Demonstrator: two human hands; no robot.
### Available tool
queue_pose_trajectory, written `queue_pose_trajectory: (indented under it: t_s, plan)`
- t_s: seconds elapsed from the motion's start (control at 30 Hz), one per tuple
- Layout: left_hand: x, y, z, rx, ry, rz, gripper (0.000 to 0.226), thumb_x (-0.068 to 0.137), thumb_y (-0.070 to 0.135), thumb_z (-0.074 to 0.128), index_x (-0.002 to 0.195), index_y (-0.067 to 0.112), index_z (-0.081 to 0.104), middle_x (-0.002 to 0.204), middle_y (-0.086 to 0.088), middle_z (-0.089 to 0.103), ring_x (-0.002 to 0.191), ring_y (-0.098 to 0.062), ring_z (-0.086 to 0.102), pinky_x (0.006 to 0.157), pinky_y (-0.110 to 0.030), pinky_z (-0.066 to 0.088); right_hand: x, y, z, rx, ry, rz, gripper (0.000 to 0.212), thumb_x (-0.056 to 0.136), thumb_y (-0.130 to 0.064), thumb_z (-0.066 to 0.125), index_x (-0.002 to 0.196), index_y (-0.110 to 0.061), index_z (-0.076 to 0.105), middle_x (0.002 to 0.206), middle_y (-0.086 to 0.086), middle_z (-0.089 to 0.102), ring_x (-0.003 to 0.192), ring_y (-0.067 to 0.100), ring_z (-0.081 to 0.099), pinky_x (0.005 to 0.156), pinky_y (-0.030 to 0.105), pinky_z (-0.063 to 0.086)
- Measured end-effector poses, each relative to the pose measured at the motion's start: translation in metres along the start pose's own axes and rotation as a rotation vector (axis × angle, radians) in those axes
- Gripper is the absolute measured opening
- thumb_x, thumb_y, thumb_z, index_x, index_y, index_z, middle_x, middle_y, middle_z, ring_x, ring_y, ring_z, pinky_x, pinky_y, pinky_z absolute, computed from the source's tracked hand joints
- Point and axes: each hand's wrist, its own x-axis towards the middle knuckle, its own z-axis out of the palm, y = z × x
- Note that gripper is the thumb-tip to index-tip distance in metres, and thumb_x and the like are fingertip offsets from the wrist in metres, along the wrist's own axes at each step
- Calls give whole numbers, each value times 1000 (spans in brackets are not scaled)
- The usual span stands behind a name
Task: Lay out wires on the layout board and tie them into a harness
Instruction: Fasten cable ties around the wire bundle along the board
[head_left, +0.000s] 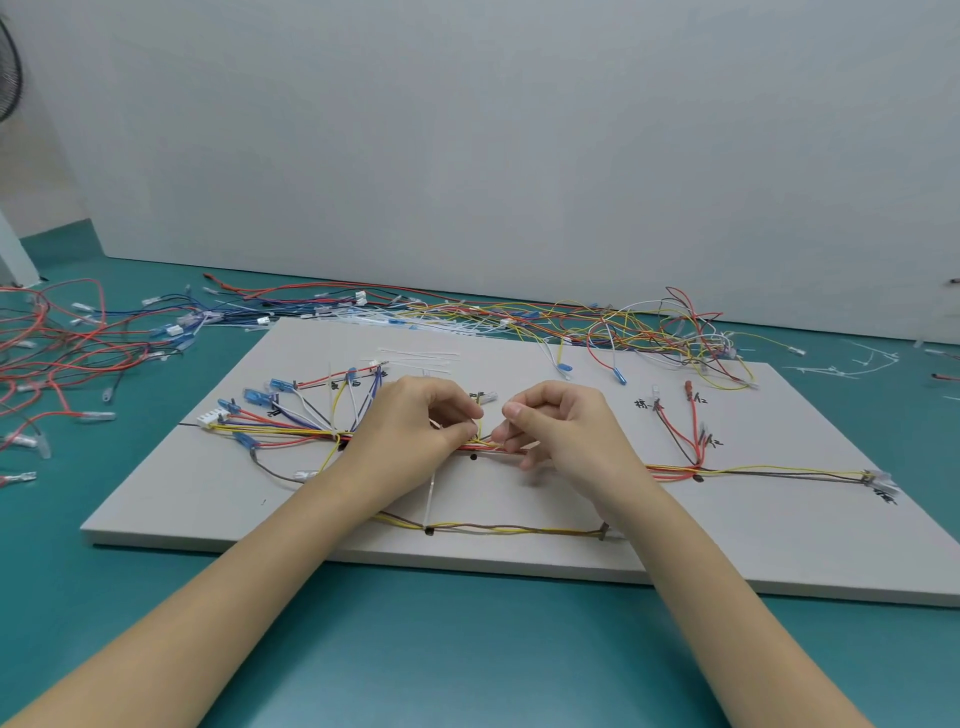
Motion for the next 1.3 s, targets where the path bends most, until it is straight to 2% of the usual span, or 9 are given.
queue_pose_trajectory:
  t_s: [0.1,0.23,0.4,0.63,0.8,0.93,1.07,1.17,1.3]
  plan:
    - [1,-1,0,6,1,14,14,81,3,72,85,16,75,75,6,73,71,-1,66,67,-12,49,0,2,0,-10,-24,10,7,95,-5,56,89,-3,60,75,13,71,60,15,62,46,21,49]
    - [2,-2,0,12,25,16,19,82,1,68,86,18,71,72,4,70,72,-12,66,70,-27,53,-1,6,2,-61,-15,17,10,95,-7,57,86,-6,60,73,6,73,60,14,59,40,24,45]
    - [2,-4,-1,-21,33,18,22,81,0,71,85,22,68,68,8,69,67,-3,65,68,-21,53,0,4,1,-26,-32,25,13,96,-4,54,84,-5,56,74,10,71,55,12,59,44,24,49]
    - [2,-6,1,-141,29,-27,26,77,0,72,84,24,68,71,2,71,71,-12,69,71,-26,57,-1,3,0,9,-48,45,11,99,-7,50,88,-6,50,75,10,71,62,20,60,47,27,50]
    - [4,-8,3,-141,-1,-4,26,79,-2,70,86,23,69,72,3,70,74,-8,68,73,-29,57,-1,3,1,13,-49,29,9,100,-8,47,93,-3,48,76,12,70,59,20,60,47,25,49]
    - [7,-9,1,-157,-62,30,32,80,-3,70,87,27,68,73,2,69,74,-12,68,70,-25,55,-1,2,3,83,-33,42,8,100,-7,48,95,-1,51,77,18,68,55,21,65,52,27,54]
    - [10,-11,0,-167,-86,27,31,83,-2,69,88,28,68,76,0,69,75,-20,69,72,-30,55,1,2,6,187,13,83,7,96,-4,55,95,1,59,76,19,68,56,20,67,56,25,58]
    - [11,-10,2,-100,-74,33,27,85,4,68,88,31,67,79,5,67,72,-15,68,71,-32,54,1,1,6,237,19,114,5,92,1,59,94,3,63,76,17,69,56,18,67,59,26,59]
    - [11,-7,6,41,-65,81,31,86,10,65,83,40,60,78,12,64,66,-3,61,66,-25,48,0,1,4,226,28,125,11,91,1,60,99,7,64,76,17,70,57,16,68,61,25,59]
